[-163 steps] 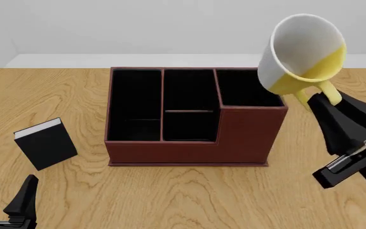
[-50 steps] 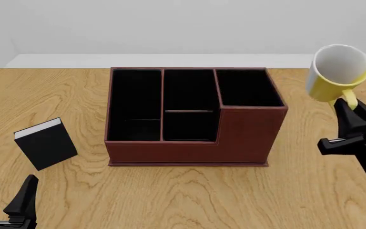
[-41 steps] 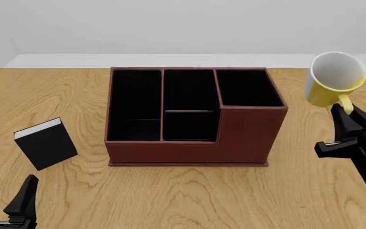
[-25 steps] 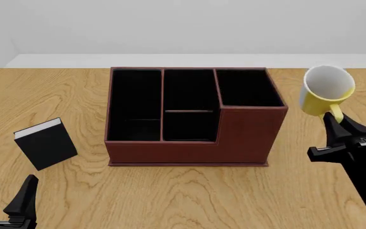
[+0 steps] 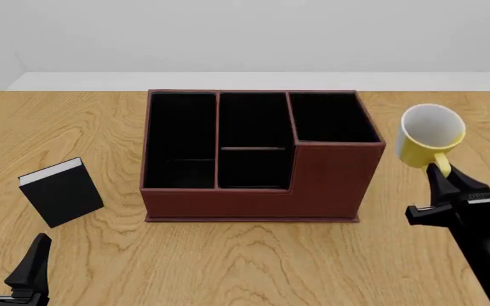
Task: Pick up the yellow and white mug and place it to the right of the caddy.
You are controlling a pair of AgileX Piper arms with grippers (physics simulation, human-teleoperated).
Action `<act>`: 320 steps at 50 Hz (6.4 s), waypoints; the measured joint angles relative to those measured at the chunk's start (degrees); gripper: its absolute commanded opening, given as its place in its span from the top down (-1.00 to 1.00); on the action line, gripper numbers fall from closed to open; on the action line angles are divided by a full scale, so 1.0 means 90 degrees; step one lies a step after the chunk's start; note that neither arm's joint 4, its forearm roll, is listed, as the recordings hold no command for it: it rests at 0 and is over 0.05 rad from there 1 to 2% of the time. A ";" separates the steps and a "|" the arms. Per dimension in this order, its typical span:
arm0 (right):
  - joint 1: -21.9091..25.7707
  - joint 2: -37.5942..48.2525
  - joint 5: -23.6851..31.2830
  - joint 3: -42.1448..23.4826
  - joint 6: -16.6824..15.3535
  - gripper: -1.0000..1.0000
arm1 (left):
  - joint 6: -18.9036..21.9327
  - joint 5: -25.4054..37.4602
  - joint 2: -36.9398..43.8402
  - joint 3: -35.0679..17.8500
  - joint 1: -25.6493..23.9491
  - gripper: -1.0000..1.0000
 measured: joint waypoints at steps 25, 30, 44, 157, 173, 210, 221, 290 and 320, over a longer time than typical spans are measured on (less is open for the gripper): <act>-0.0061 0.1423 -0.1357 0.0326 -0.0093 1.00 | 0.0000 0.0000 0.0000 0.0000 0.0000 -1.00; -0.0074 0.1891 -0.1774 0.0381 -0.0115 1.00 | 0.0000 0.0000 0.0000 0.0000 0.0000 -1.00; -0.0113 0.2979 -0.2656 0.0422 -0.0156 1.00 | 0.0000 0.0000 0.0000 0.0000 0.0000 -1.00; -0.0547 0.5734 -0.3073 -0.0690 -0.0120 1.00 | 0.0000 0.0000 0.0000 0.0000 0.0000 -1.00; -0.0548 0.5794 -0.3074 -0.0801 -0.0154 1.00 | 0.0000 0.0000 0.0000 0.0000 0.0000 -1.00; -0.0510 0.6329 -0.3073 -0.0918 -0.0273 -1.00 | 0.0000 0.0000 0.0000 0.0000 0.0000 -1.00; -0.0450 0.6261 -0.3073 -0.0768 -0.0288 -1.00 | 0.0000 0.0000 0.0000 0.0000 0.0000 -1.00; -0.0625 0.5251 -0.3073 0.0260 -0.0465 -1.00 | 0.0000 0.0000 0.0000 0.0000 0.0000 -1.00; -0.0491 0.4063 -0.3073 0.1124 -0.0460 -1.00 | 0.0000 0.0000 0.0000 0.0000 0.0000 -1.00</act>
